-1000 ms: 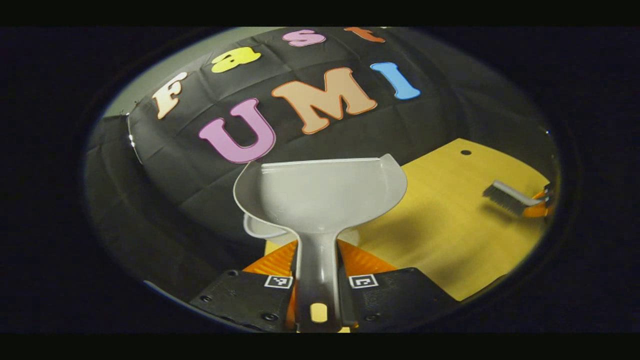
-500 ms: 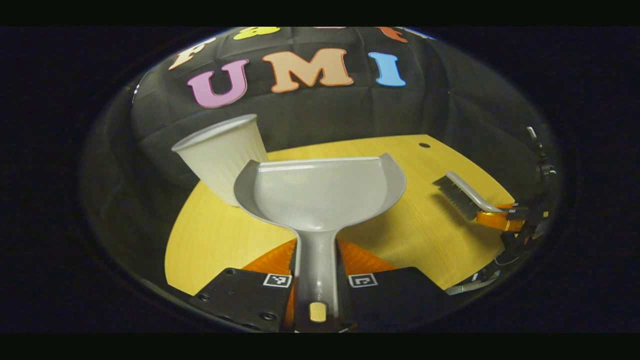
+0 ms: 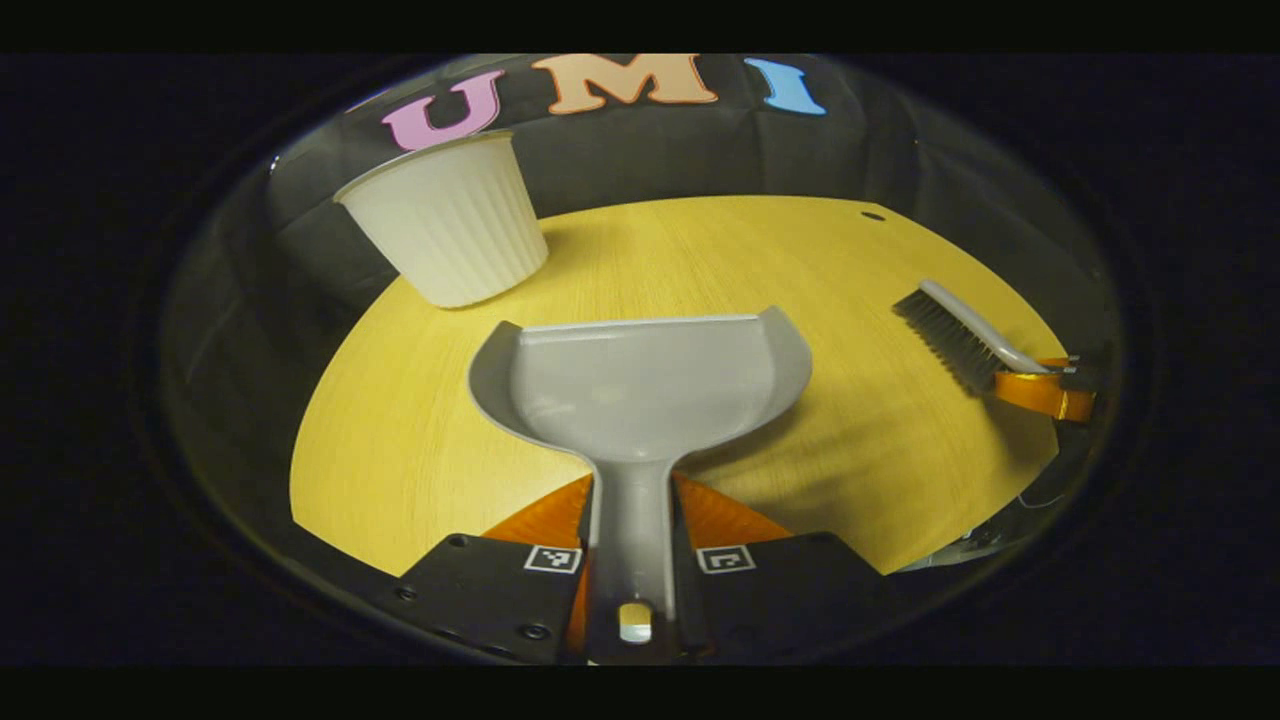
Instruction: Pick up the small broom and dustpan from the desktop, sweep the trash into the dustpan with the broom, and then empty the trash into the garbage bin.
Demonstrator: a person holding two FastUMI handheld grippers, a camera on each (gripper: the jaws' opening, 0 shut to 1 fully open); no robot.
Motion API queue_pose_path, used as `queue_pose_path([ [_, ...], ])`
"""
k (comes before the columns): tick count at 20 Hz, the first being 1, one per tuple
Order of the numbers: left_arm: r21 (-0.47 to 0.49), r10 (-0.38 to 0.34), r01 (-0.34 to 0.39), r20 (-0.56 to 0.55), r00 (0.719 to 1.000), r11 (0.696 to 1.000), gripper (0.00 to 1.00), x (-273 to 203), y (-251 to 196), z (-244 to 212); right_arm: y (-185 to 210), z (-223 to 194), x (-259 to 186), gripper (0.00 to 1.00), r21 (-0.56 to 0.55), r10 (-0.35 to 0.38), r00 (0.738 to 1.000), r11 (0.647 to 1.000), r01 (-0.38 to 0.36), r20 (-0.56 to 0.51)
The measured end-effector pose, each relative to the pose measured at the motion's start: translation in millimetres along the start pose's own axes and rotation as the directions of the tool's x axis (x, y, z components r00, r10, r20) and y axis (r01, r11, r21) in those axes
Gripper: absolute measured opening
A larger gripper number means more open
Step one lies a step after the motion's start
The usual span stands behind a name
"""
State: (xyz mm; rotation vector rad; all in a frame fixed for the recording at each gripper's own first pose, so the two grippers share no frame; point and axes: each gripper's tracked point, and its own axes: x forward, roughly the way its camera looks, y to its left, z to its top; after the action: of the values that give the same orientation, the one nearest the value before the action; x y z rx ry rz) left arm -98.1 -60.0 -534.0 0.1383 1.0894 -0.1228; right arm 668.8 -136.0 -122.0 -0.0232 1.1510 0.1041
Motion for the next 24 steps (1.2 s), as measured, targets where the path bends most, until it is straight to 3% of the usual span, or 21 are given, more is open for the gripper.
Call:
queue_pose_path([
  [2,-0.018,-0.004,0.004,-0.003,1.0,1.0,0.29,-3,2,7,0,-3,-8,0.24,-0.004,-0.001,1.0,1.0,0.001,-0.019],
  [8,0.046,-0.007,0.006,0.009,1.0,0.999,0.37,-7,-7,5,9,-8,-4,0.27,-0.001,0.016,0.999,1.0,-0.016,-0.046],
  [10,0.055,-0.004,0.003,0.02,1.0,0.998,0.56,-11,-7,5,11,-7,-6,0.31,0.001,0.023,0.999,1.0,-0.023,-0.046],
  [11,0.063,0.002,-0.004,0.032,0.999,0.998,0.82,-13,-5,8,10,-6,-13,0.3,-0.004,0.027,0.999,1.0,-0.027,-0.043],
  [12,0.072,0.015,-0.019,0.053,0.998,0.997,0.86,-17,-3,12,11,-3,-17,0.38,-0.014,0.032,0.999,0.999,-0.032,-0.033],
  [13,0.083,0.022,-0.028,0.08,0.997,0.996,1.0,-23,-2,16,8,2,-25,0.55,-0.037,0.026,1.0,0.999,-0.027,-0.015],
  [14,0.09,0.026,-0.036,0.103,0.994,0.995,0.95,-28,-1,22,9,6,-28,0.72,-0.053,0.021,1.0,0.998,-0.021,0.004],
  [17,0.074,0.091,-0.111,0.234,0.968,0.991,0.95,-49,9,53,7,33,-54,0.94,-0.075,0.026,0.992,0.997,-0.017,0.124],
  [18,0.053,0.118,-0.14,0.297,0.948,0.989,0.95,-63,15,70,7,47,-67,0.94,-0.076,0.042,0.982,0.997,-0.028,0.183],
  [20,-0.012,0.176,-0.189,0.414,0.893,0.982,0.94,-99,18,109,10,86,-97,0.94,-0.077,0.087,0.939,0.995,-0.065,0.334],
  [21,-0.053,0.198,-0.197,0.475,0.857,0.979,0.94,-120,17,132,11,109,-116,0.93,-0.084,0.114,0.901,0.993,-0.087,0.419],
  [24,-0.112,0.213,-0.184,0.623,0.752,0.977,0.94,-181,-1,193,9,179,-172,0.93,-0.118,0.159,0.754,0.987,-0.109,0.637],
])
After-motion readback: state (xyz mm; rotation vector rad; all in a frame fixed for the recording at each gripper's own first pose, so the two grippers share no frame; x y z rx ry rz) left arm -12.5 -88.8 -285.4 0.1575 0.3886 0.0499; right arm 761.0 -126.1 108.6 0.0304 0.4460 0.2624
